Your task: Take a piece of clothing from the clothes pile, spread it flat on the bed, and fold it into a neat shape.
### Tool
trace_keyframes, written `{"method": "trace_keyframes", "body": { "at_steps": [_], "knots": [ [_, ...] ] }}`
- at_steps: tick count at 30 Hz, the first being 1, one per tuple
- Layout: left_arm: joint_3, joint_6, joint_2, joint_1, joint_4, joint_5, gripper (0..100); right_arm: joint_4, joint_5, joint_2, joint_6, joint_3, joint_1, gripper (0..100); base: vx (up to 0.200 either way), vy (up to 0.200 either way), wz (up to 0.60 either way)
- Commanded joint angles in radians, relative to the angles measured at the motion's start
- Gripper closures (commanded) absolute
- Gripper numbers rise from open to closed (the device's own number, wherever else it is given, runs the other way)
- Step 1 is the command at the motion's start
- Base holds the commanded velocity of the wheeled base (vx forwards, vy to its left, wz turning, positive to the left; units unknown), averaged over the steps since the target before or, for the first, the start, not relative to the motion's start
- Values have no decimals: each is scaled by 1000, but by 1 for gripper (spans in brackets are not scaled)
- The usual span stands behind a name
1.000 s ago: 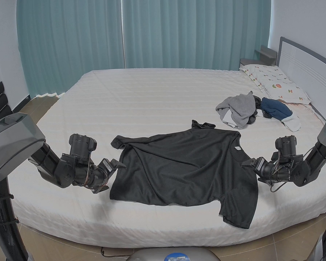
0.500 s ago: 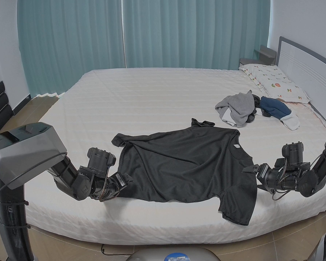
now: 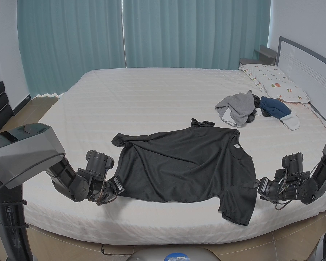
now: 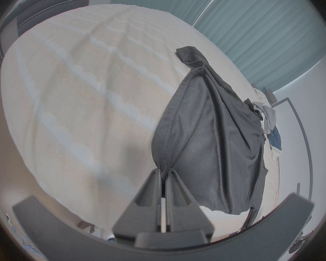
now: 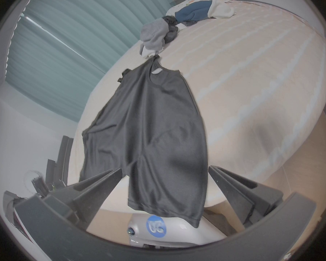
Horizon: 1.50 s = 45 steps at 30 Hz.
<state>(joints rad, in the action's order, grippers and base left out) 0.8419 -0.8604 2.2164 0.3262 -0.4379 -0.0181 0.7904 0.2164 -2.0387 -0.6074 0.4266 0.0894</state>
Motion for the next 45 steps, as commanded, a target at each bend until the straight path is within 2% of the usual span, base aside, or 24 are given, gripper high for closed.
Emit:
{"method": "trace_keyframes", "body": {
  "at_steps": [1, 20, 21, 29, 33, 36, 37, 38, 39, 40, 41, 45],
  "knots": [
    [-10, 14, -44, -15, 22, 0, 100, 0, 0, -54, 21, -28, -2, 0, 0, 0, 0],
    [-10, 27, -53, -32, 30, 3, 100, 13, 26, -153, 8, 44, 0, 0, 0, 0, 0],
    [-10, 27, -53, -32, 30, 3, 100, 13, 26, -158, 8, 47, -2, 100, 0, 0, 0],
    [-10, 29, -55, -41, 30, 3, 100, 12, 21, -146, 17, 37, -3, 100, 0, 0, 0],
    [-21, 87, -78, -52, 90, 3, 100, -10, 15, -98, 34, 20, -31, 100, 0, 0, 0],
    [-21, 121, -101, -64, 153, 3, 100, -62, 12, -66, 86, 15, -62, 100, 0, 0, 0],
    [-21, 139, -113, -73, 183, 3, 100, -122, 14, -37, 137, 14, -88, 100, 0, 0, 0],
    [-21, 139, -113, -73, 183, 3, 100, -122, 14, -37, 137, 14, -88, 100, 0, 0, 0],
    [-24, 169, -121, -81, 219, 3, 100, -178, 15, -9, 192, 14, -114, 100, 0, 0, 0],
    [-24, 172, -122, -81, 222, 3, 100, -181, 15, -8, 195, 14, -115, 100, 0, 0, 0],
    [-27, 210, -133, -84, 281, 3, 100, -217, 15, 9, 241, 9, -132, 100, 0, 0, 0],
    [-26, 241, -144, -85, 354, 3, 100, -261, 14, 15, 291, -9, -131, 100, 0, 0, 0]
  ]
}}
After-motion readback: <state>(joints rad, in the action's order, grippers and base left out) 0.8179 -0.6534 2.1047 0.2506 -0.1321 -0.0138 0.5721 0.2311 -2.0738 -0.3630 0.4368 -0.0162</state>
